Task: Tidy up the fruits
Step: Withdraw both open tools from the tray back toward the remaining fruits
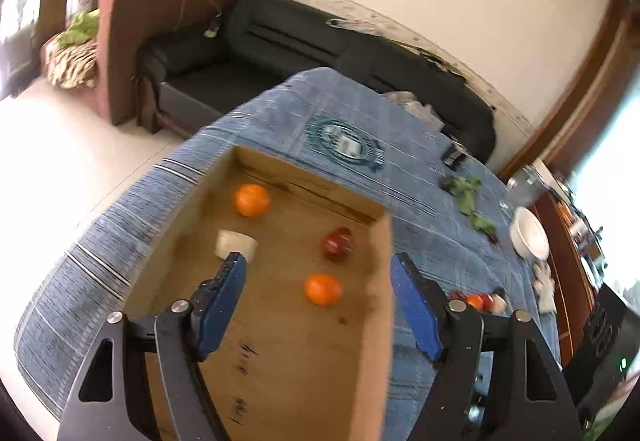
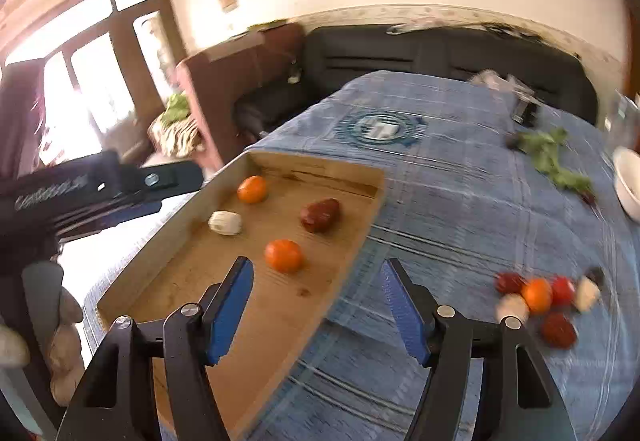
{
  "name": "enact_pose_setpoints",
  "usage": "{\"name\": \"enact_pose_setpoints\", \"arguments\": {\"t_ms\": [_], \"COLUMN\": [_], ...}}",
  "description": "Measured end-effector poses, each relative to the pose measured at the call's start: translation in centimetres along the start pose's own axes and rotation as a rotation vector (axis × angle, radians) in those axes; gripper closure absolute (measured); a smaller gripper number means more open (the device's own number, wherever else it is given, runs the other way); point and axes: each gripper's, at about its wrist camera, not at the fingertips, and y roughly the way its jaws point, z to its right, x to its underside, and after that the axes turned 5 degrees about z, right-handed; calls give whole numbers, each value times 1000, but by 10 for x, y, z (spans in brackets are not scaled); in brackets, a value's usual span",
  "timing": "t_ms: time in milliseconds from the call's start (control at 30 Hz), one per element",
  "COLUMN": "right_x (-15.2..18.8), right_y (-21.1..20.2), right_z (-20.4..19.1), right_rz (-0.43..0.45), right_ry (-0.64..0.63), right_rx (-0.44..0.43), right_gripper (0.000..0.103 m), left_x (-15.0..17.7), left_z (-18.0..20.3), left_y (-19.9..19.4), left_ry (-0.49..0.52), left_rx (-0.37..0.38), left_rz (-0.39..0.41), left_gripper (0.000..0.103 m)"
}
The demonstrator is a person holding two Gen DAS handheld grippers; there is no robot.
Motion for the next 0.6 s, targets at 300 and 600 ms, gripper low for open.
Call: {"name": "enact_pose_setpoints", "arguments": {"t_ms": [300, 600], "right_x": [34, 64], "right_y": [-83, -110], "right_z": [121, 200], "right_rz": [82, 37], "right_ry": [203, 331], "right_rx": [243, 371], "right_gripper": [27, 27], "left_x": [38, 69], "left_z": [30, 79], "left_y": [2, 31], "left_ry": [-4, 100], "left_rx": [100, 114], "left_rz": [-49, -140], "left_gripper": [22, 22]}}
